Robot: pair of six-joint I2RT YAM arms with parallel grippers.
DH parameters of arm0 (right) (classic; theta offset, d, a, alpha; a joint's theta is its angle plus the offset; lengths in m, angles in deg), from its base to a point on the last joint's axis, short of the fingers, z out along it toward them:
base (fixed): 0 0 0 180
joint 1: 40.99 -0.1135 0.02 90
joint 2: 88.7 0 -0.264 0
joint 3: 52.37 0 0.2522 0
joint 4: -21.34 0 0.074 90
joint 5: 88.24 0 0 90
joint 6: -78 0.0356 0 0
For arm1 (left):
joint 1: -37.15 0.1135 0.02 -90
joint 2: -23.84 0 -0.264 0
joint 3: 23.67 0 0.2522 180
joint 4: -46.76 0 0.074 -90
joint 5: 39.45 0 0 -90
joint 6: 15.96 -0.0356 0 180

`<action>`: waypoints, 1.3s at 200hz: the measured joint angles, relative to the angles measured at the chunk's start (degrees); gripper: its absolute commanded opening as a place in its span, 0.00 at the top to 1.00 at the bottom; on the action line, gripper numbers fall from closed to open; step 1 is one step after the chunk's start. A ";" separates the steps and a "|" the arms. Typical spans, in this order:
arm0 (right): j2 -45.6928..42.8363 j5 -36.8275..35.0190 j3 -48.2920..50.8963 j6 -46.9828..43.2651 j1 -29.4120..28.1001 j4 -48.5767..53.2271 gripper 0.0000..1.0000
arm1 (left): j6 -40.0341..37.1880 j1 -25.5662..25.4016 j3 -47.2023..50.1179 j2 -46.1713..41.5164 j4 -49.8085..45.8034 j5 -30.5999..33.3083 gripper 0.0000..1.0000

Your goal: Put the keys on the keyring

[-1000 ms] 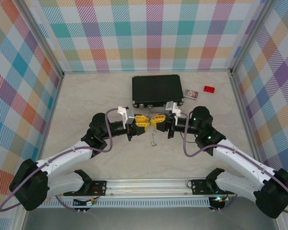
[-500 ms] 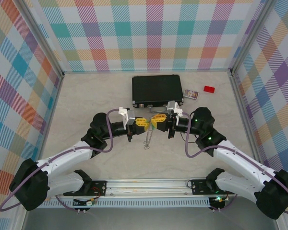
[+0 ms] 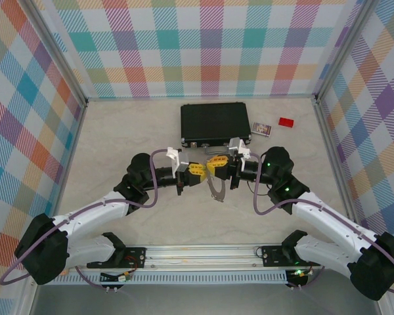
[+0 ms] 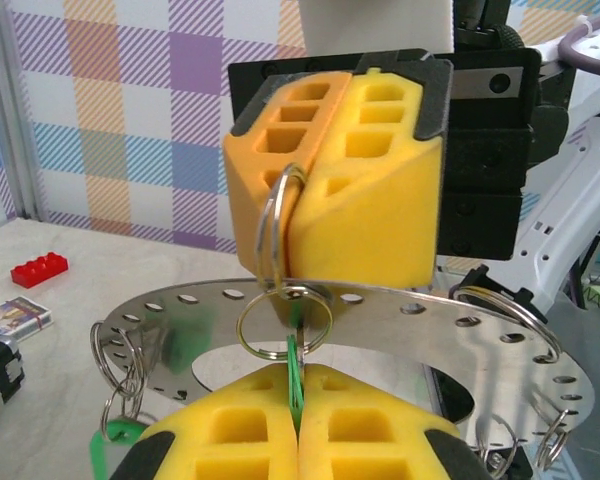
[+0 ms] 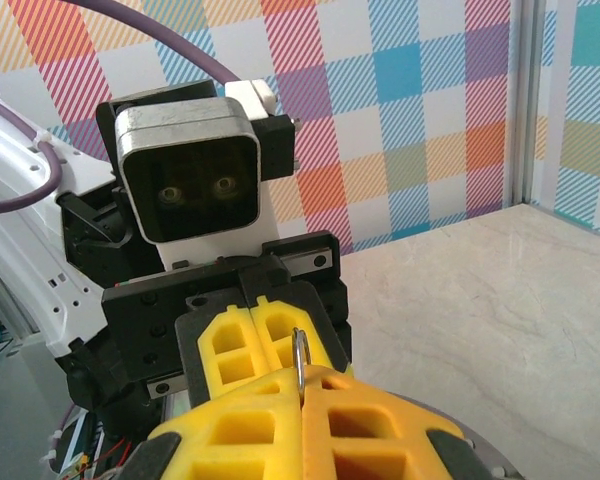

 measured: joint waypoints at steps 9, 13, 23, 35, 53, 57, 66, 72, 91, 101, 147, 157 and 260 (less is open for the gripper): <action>0.04 0.00 0.00 0.22 0.04 -0.07 1.00 | -0.04 -0.07 -0.09 0.02 -0.24 -0.09 1.00; 0.07 0.00 0.00 0.24 0.04 -0.07 1.00 | -0.13 -0.11 -0.09 0.02 -0.46 -0.11 1.00; 0.07 0.02 0.00 0.26 0.04 -0.07 1.00 | -0.24 -0.11 -0.09 0.02 -0.74 -0.15 1.00; 0.11 0.00 0.00 0.26 0.04 -0.04 1.00 | -0.46 -0.11 -0.11 0.02 -1.07 -0.13 1.00; 0.11 0.00 0.00 0.26 0.04 -0.04 1.00 | -0.94 -0.11 -0.11 0.00 -1.22 -0.11 0.84; 0.11 0.00 0.00 0.26 0.04 -0.07 1.00 | -0.92 -0.11 -0.11 0.00 -1.25 -0.09 0.80; 0.13 -0.02 0.00 0.26 0.04 -0.44 1.00 | -1.20 -0.22 -0.09 -0.02 -1.57 -0.09 0.78; 0.11 -0.04 0.00 0.24 0.04 -0.87 1.00 | -1.11 -0.44 -0.07 -0.02 -2.14 -0.02 0.78; 0.09 -0.04 0.00 0.24 0.04 -1.33 1.00 | -1.07 -1.03 0.48 -1.07 -3.30 0.66 0.77; 0.04 -0.07 0.00 0.22 0.04 -1.33 1.00 | -1.05 -1.09 0.85 -2.40 -3.87 1.53 0.77; -0.61 -0.09 0.39 0.15 0.04 -1.29 1.00 | -0.63 -1.07 1.40 -9.51 -3.80 7.04 0.73; -0.68 -0.07 0.63 0.13 0.04 -1.27 1.00 | -0.33 -1.07 1.64 -10.58 -3.76 8.17 0.72; -0.48 1.22 0.96 -0.90 0.04 -1.22 1.00 | 2.71 -0.61 0.72 -9.49 -1.16 10.93 0.61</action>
